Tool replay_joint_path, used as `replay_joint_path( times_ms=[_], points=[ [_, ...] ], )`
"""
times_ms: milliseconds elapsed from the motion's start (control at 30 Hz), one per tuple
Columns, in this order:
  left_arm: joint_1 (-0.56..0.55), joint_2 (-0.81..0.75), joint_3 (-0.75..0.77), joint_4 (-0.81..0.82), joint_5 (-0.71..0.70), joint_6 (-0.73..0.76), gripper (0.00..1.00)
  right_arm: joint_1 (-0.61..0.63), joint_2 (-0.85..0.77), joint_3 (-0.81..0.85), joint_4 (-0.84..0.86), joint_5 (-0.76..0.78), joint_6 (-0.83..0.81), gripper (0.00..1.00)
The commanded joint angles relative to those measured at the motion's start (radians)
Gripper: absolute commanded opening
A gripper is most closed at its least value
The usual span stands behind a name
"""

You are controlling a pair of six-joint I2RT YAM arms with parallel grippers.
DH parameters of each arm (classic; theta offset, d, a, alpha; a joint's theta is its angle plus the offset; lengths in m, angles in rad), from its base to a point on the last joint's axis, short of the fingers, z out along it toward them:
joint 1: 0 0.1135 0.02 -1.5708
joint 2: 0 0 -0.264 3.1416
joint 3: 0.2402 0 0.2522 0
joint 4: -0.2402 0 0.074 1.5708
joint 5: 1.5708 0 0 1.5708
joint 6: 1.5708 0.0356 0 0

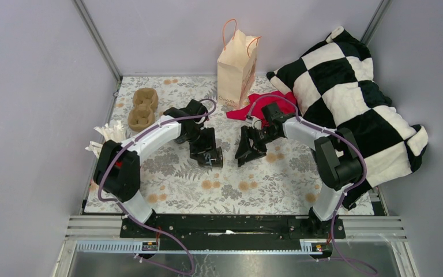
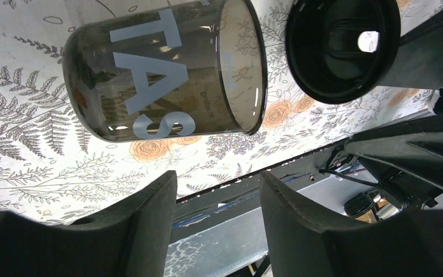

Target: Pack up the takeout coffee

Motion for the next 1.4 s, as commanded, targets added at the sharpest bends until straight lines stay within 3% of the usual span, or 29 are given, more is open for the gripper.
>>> replay_joint_path(
  times_ms=[0, 233, 433, 600, 767, 1000, 1167, 1233, 1267, 1300, 1367],
  points=[
    [0.002, -0.075, 0.028, 0.050, -0.017, 0.021, 0.59, -0.005, 0.001, 0.046, 0.005, 0.061, 0.003, 0.75],
    [0.005, -0.085, 0.055, 0.031, -0.105, -0.016, 0.82, -0.007, -0.018, 0.060, -0.035, 0.247, 0.016, 0.81],
    [-0.092, 0.077, 0.259, -0.068, -0.339, -0.036, 0.80, -0.007, -0.024, 0.044, -0.007, 0.367, 0.077, 0.80],
    [-0.168, 0.245, 0.434, -0.157, -0.527, 0.019, 0.74, -0.008, -0.012, 0.047, 0.015, 0.424, 0.194, 0.81],
    [-0.197, 0.366, 0.525, -0.229, -0.627, 0.086, 0.55, -0.007, -0.011, 0.064, -0.016, 0.510, 0.248, 0.80],
    [-0.231, 0.396, 0.546, -0.260, -0.710, 0.129, 0.25, -0.008, -0.016, 0.079, -0.073, 0.580, 0.150, 0.76],
    [-0.237, 0.368, 0.533, -0.257, -0.687, 0.124, 0.14, -0.008, -0.047, 0.067, -0.096, 0.596, 0.099, 0.77],
    [-0.238, 0.366, 0.553, -0.274, -0.662, 0.127, 0.21, -0.008, -0.054, 0.076, -0.114, 0.595, 0.077, 0.78],
    [-0.237, 0.370, 0.578, -0.299, -0.649, 0.122, 0.32, -0.007, -0.058, 0.080, -0.122, 0.597, 0.067, 0.78],
    [-0.237, 0.370, 0.601, -0.323, -0.634, 0.117, 0.49, -0.007, -0.062, 0.086, -0.132, 0.599, 0.059, 0.79],
    [-0.235, 0.367, 0.637, -0.361, -0.584, 0.101, 0.66, -0.007, -0.069, 0.096, -0.145, 0.607, 0.045, 0.79]
  ],
)
